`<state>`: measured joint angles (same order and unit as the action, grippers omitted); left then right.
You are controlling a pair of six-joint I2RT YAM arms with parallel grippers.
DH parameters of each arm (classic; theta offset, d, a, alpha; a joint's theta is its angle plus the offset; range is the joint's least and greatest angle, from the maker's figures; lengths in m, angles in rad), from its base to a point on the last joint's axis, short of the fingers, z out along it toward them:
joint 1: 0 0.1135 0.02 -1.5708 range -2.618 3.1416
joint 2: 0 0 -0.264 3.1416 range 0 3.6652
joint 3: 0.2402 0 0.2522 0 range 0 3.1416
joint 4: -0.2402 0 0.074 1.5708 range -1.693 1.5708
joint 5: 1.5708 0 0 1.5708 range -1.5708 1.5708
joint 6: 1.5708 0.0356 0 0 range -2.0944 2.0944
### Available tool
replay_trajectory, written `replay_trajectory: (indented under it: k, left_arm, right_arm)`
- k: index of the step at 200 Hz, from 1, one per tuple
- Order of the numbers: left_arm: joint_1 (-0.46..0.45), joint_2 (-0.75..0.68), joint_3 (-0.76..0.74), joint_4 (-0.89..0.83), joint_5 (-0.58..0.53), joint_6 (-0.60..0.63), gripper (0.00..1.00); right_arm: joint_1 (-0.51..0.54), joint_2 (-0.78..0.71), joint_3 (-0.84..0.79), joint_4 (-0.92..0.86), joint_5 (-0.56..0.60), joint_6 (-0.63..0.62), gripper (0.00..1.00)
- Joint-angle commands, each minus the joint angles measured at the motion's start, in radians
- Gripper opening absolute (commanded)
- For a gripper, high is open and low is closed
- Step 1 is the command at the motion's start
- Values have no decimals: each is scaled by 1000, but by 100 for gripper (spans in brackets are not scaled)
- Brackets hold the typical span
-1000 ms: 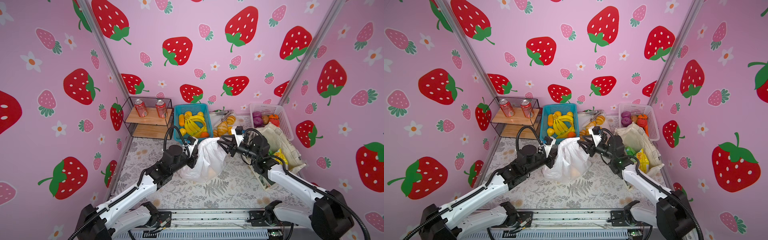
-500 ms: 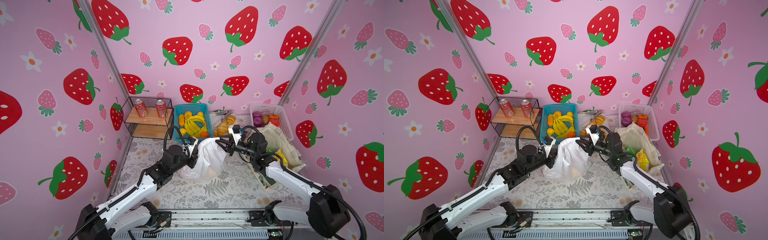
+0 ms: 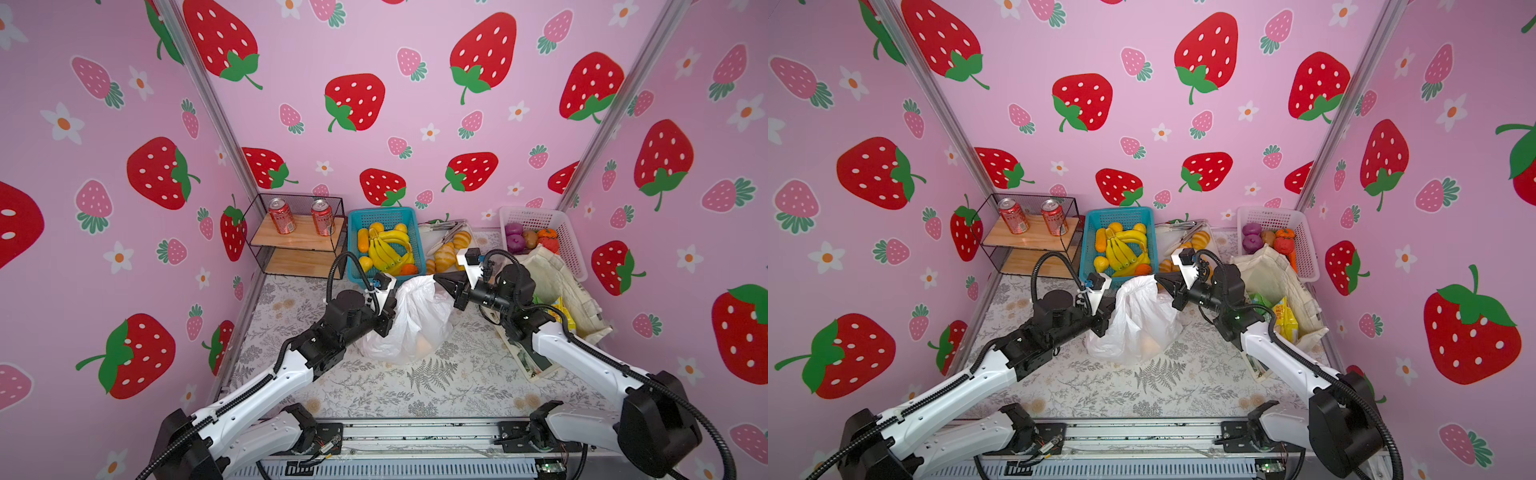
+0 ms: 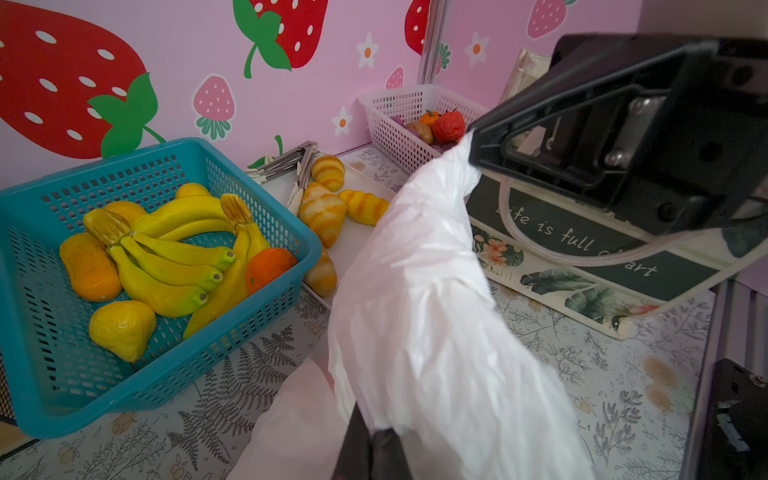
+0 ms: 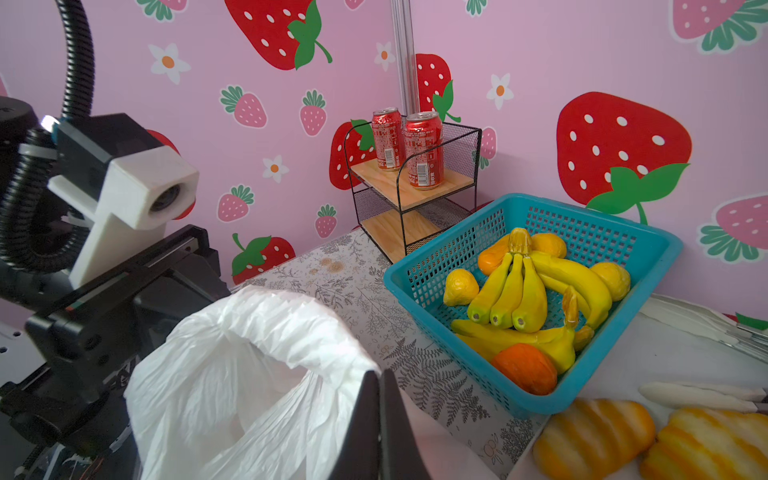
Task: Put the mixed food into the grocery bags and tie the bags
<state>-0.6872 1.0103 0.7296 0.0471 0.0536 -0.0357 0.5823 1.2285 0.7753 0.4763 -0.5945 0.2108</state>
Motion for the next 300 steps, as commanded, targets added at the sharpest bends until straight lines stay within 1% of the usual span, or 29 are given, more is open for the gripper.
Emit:
replay_trajectory:
  k: [1, 27, 73, 130, 160, 202, 239, 269, 300]
  left_arm:
    - [6, -28, -8, -2, -45, -15, 0]
    - [10, -41, -11, -23, -84, -16, 0]
    - [28, -56, -9, -47, -109, -24, 0]
    - [52, -90, -9, -83, -153, -36, 0]
    - [71, -108, -9, -116, -196, -44, 0]
    - [126, -132, -28, -159, -259, -93, 0]
    - [180, -179, -70, -182, -293, -167, 0]
    - [249, -244, -136, -187, -293, -253, 0]
    - [341, -297, -220, -191, -292, -340, 0]
  right_arm:
    - [-2, -42, 22, -60, 48, -43, 0]
    - [-1, -60, 27, -123, 90, -61, 0]
    - [-1, -89, 33, -202, 152, -68, 0]
    - [-1, -87, 45, -283, 262, -59, 0]
    - [-1, -82, 44, -327, 330, -56, 0]
    - [-1, -71, 26, -369, 446, -29, 0]
    - [-1, -71, -5, -429, 579, 5, 0]
    - [-1, -108, -61, -475, 705, 30, 0]
    - [-1, -169, -156, -494, 835, 79, 0]
